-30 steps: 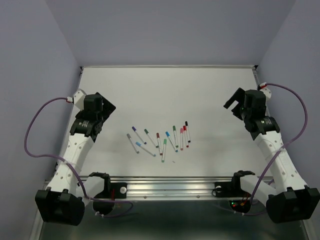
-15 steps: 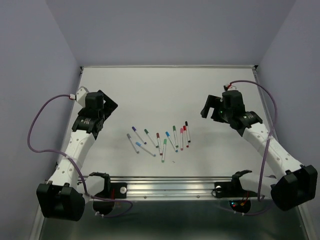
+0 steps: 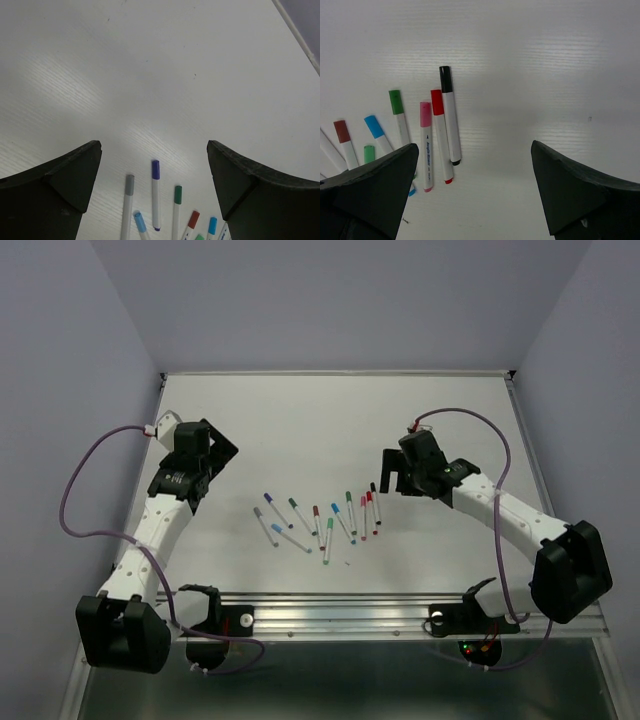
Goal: Open the pen caps
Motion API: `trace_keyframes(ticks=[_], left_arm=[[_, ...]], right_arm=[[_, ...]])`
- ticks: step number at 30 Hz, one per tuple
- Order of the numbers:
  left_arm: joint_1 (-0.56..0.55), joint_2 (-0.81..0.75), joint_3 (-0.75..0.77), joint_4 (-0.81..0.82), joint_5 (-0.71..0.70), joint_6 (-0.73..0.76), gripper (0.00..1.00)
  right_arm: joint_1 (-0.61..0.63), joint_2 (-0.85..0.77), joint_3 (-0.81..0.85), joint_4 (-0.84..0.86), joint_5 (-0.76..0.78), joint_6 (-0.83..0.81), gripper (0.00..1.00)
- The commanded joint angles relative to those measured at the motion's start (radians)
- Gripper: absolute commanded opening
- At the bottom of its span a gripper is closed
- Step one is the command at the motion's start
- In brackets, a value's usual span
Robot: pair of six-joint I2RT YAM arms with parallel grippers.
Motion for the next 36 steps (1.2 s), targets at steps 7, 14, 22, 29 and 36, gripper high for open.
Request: trace_keyframes(ticks=[7,14,22,29,36], left_arm=[[0.002,0.013,0.025,0.019,-0.014,0.023,0.99],[0.002,0.01,0.016,0.024,-0.011,0.023,0.99],[0.001,0.013,0.007,0.03,-0.003,0.023,0.99],[0.002,0.007,-0.008,0.039,0.0,0.021,0.99],[0.002,0.016,-0.01,0.044,0.006,0.021,0.99]], right_arm=[[0.056,0.074,0.009,0.051,0.065,0.041,1.0],[0.09,0.13,0.026,0.028,0.092,0.059,1.0],[0.13,0.197,0.041,0.016,0.113,0.07,1.0],[0.139,0.252,0.07,0.006,0.144,0.081,1.0],[0.148,0.271,0.078,-0.006,0.188,0.099,1.0]])
